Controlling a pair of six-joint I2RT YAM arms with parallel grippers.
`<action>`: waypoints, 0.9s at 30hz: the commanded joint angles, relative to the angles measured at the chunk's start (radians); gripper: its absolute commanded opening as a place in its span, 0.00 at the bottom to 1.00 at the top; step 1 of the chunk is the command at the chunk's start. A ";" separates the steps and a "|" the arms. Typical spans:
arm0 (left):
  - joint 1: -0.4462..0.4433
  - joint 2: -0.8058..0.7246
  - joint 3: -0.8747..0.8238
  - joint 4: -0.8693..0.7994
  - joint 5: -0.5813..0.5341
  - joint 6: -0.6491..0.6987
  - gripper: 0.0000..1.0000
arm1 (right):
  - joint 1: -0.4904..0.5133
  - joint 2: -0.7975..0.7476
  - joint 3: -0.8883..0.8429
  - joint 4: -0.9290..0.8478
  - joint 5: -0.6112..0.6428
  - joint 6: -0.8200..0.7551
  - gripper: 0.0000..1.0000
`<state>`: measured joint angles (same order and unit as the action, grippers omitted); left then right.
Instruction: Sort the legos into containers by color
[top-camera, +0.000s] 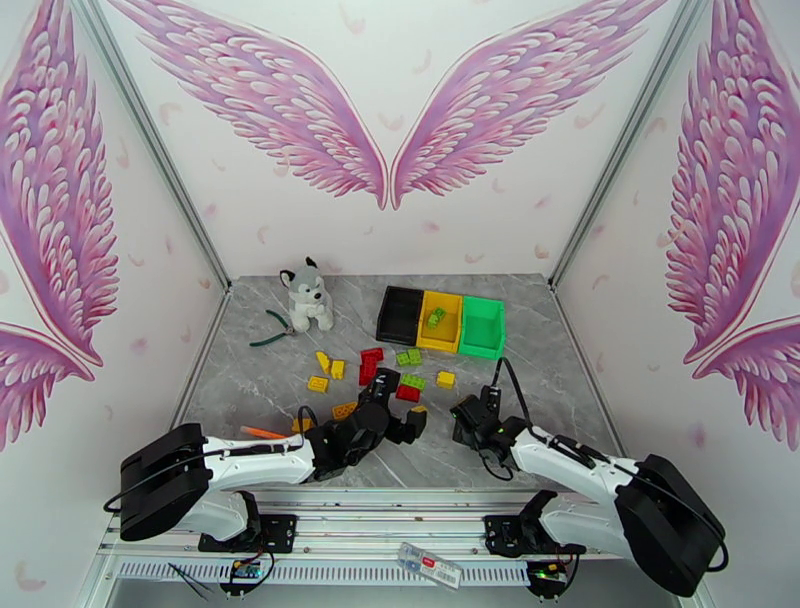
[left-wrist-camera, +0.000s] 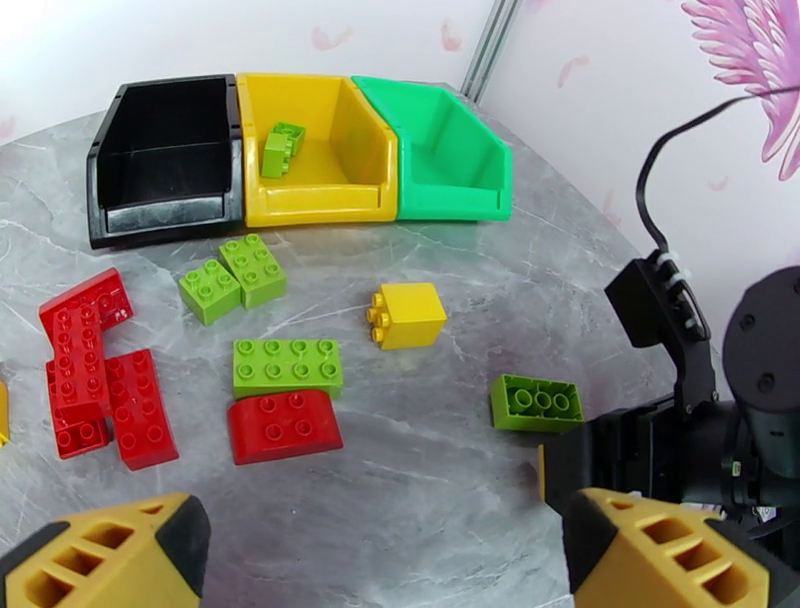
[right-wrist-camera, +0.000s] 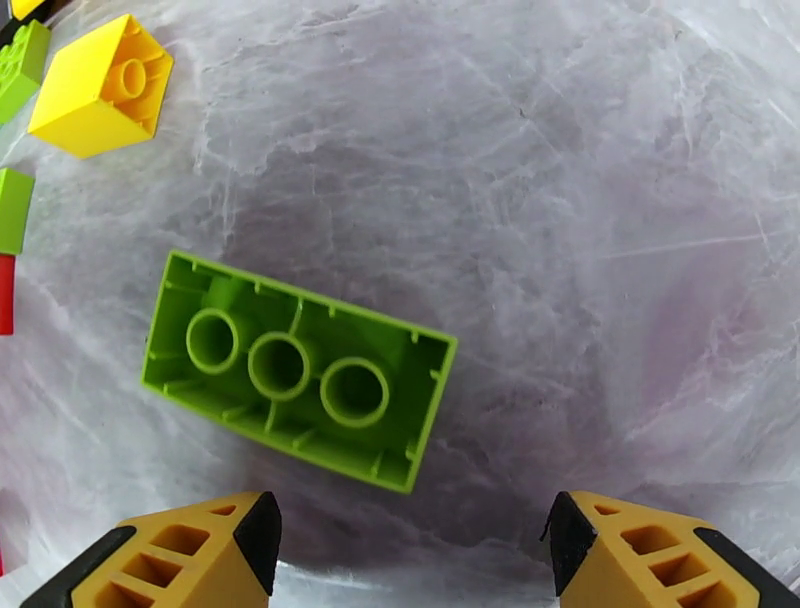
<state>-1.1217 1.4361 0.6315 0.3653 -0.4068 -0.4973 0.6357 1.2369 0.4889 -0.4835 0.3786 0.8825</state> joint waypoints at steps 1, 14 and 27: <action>0.010 -0.018 -0.024 0.021 0.020 0.000 0.99 | -0.013 0.040 0.069 0.021 0.044 -0.014 0.77; 0.021 -0.051 -0.065 0.029 0.012 -0.015 0.99 | -0.212 0.217 0.192 0.138 -0.090 -0.157 0.77; 0.043 -0.037 -0.047 0.014 0.009 -0.006 0.99 | -0.186 0.191 0.137 0.170 -0.144 -0.155 0.64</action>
<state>-1.0893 1.4090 0.5758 0.3798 -0.3897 -0.5053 0.4374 1.4590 0.6498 -0.3157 0.2493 0.7319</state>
